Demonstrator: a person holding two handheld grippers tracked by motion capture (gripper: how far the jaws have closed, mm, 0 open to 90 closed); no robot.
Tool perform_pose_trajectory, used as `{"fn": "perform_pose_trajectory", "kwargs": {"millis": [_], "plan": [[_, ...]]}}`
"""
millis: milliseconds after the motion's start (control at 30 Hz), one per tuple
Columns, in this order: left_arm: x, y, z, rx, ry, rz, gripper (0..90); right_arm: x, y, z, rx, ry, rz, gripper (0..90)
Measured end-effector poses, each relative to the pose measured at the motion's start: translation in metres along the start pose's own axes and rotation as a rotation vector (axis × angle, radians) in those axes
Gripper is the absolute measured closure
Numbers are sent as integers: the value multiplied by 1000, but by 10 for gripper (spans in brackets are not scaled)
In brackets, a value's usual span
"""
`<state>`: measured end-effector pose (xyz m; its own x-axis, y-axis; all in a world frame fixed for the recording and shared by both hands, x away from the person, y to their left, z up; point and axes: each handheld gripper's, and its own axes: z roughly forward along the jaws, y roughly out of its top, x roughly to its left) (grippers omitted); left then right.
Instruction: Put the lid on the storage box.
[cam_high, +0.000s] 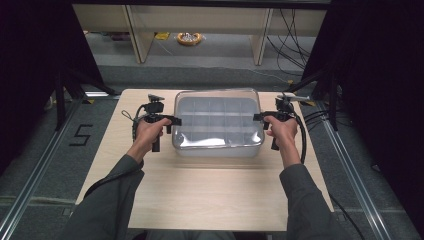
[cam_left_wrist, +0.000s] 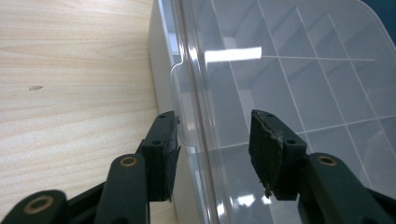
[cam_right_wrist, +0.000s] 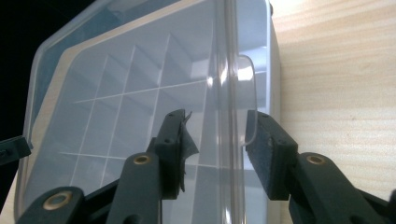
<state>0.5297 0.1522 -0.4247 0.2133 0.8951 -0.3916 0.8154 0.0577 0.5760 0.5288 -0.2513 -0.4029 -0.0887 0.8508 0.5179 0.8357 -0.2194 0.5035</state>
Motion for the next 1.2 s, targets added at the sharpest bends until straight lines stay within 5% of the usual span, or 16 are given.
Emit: {"fn": "perform_pose_trajectory", "kwargs": {"millis": [267,300,333,400,500,633,733,867,1000,1033,1200], "plan": [[0,0,6,5,-5,-7,496,-1,-1,7,32,-52,44,569],[0,0,6,8,-6,-6,496,-3,-3,10,7,-44,19,564],[0,0,6,13,-4,-5,495,-3,-2,10,22,-13,44,564],[2,0,8,19,-14,4,488,-5,-2,10,24,-52,-16,563],[3,-1,9,24,-13,-16,485,-2,-1,11,39,-91,17,563],[3,-2,10,27,-22,-22,480,-8,-3,13,20,-33,6,564],[3,-1,10,34,-18,-10,478,-6,-3,12,36,-64,28,566],[2,-1,11,29,-2,1,481,-7,-3,12,39,-117,-17,594],[1,1,12,25,1,-2,489,-7,-3,10,43,-111,-7,607],[0,1,11,23,4,-2,488,-13,-3,10,32,-102,-82,608],[1,1,11,19,-1,-7,488,-13,-3,8,30,-101,-85,629]]}}
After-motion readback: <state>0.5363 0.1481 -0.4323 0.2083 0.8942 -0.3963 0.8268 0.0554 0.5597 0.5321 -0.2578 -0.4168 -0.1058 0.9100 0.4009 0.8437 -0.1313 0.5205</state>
